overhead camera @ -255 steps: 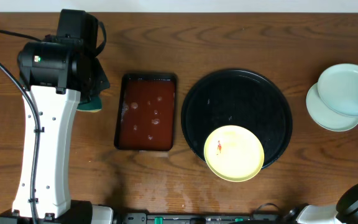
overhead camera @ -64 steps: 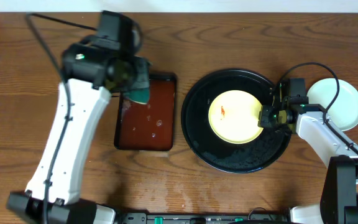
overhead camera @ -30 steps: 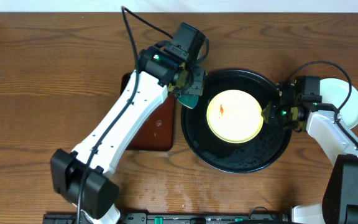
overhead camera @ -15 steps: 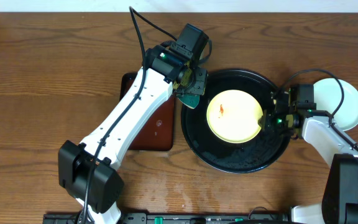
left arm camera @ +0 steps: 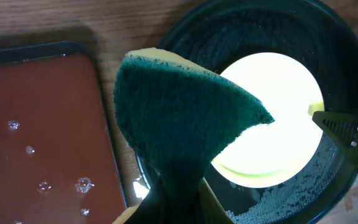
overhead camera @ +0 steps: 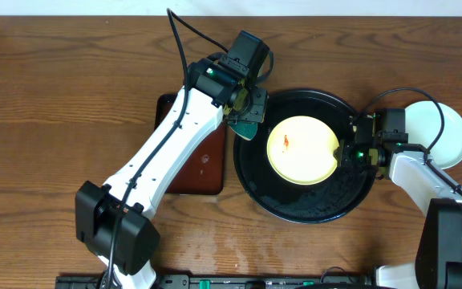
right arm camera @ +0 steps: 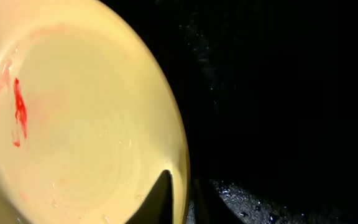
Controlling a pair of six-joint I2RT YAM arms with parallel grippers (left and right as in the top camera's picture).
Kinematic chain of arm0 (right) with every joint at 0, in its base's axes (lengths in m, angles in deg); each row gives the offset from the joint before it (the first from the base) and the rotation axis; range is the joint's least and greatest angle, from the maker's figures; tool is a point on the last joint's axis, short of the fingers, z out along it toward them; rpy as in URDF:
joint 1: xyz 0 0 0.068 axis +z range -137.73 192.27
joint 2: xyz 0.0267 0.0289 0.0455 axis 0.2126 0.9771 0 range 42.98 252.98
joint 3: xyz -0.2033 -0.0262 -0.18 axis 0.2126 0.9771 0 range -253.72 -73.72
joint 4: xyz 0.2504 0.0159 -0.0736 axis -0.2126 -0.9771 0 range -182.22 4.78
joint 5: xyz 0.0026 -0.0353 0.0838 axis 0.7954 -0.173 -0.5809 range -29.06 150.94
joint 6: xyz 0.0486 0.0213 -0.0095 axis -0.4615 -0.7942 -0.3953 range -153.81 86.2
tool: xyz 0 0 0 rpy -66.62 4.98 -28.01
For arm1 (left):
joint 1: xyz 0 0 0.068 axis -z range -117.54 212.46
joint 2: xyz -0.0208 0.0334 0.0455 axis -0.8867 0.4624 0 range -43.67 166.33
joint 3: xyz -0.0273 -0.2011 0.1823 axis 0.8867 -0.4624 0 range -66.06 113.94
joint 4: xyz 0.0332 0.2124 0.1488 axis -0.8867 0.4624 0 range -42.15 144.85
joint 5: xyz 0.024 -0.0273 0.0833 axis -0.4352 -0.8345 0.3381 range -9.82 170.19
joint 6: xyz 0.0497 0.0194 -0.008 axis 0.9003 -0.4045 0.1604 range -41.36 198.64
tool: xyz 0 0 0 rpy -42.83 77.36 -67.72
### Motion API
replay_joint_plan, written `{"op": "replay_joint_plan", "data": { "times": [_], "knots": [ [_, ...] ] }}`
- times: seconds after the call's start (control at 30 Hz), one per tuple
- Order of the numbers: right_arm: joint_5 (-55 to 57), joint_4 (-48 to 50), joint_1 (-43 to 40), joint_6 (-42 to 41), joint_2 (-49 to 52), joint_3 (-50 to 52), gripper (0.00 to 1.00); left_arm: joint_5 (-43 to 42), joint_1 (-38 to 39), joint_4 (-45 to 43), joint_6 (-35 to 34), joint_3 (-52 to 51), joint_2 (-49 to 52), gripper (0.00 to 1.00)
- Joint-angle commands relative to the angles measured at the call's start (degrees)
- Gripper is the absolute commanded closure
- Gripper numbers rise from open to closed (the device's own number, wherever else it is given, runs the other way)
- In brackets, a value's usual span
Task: Clean dirty plates on tray and stack at the side
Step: 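Scrub the yellow plate with the sponge in the left gripper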
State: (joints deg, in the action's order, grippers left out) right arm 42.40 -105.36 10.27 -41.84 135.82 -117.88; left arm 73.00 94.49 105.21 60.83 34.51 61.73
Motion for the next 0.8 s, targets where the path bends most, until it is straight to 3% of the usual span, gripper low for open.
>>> {"op": "replay_joint_plan", "data": {
  "times": [0.0, 0.2, 0.77],
  "knots": [
    [-1.3, -0.5, 0.3, 0.4, -0.6, -0.1, 0.93, 0.3, 0.0, 0.0, -0.3, 0.0, 0.7, 0.92],
    [-1.2, -1.7, 0.3, 0.4, -0.6, 0.0, 0.99, 0.3, 0.2, -0.1, -0.3, 0.0, 1.0, 0.92],
    [-1.0, -1.9, 0.3, 0.4, -0.6, 0.0, 0.99, 0.3, 6.9, -7.6, -4.1, 0.0, 9.7, 0.93]
  ]
}}
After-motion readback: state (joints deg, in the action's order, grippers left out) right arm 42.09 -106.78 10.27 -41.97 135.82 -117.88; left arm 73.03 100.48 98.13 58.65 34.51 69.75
